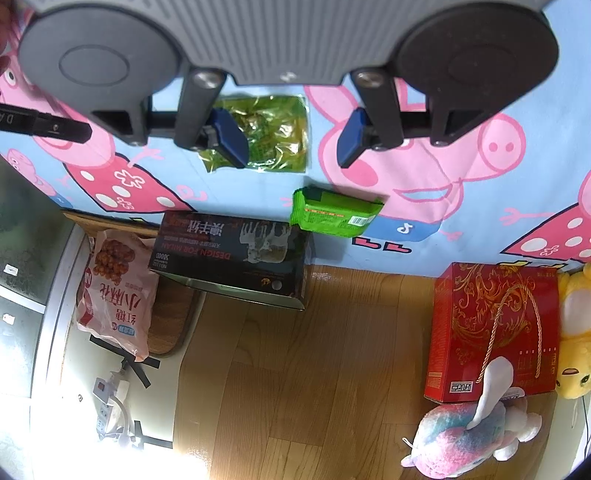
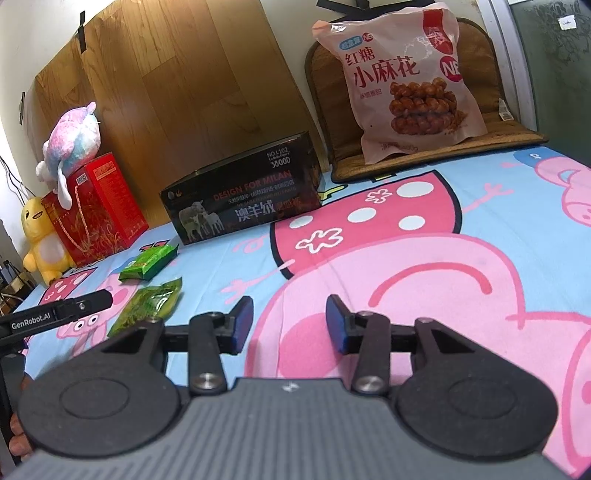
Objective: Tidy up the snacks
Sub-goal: 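Move the left gripper over the clear green pickle packet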
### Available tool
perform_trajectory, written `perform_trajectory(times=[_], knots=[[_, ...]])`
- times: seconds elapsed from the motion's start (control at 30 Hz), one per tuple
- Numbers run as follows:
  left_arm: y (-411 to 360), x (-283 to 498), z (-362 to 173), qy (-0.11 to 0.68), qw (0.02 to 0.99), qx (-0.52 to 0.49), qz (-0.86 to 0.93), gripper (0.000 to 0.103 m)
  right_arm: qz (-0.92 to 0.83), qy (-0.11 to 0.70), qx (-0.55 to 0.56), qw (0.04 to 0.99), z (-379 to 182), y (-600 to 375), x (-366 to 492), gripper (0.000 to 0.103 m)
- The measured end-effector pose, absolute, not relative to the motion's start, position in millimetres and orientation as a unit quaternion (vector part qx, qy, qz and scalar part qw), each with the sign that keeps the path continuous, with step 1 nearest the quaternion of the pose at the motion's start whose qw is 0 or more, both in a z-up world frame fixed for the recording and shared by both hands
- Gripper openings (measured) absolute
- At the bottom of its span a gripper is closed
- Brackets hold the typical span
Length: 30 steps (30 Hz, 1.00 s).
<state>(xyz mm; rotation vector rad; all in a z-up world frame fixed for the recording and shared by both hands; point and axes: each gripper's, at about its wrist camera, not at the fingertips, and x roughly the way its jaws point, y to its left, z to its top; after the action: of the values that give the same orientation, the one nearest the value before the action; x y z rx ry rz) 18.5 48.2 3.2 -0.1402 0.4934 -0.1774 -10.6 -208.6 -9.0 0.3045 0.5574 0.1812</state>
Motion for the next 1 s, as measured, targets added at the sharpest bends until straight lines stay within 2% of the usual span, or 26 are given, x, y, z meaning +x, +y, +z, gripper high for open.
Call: perform_trajectory(times=[1.0], knots=[[52.1, 17.9, 3.4, 0.24, 0.964, -0.069, -0.089, 0.054, 0.092, 0.273, 0.151, 0.946, -9.4, -207.7, -12.9, 0.047]])
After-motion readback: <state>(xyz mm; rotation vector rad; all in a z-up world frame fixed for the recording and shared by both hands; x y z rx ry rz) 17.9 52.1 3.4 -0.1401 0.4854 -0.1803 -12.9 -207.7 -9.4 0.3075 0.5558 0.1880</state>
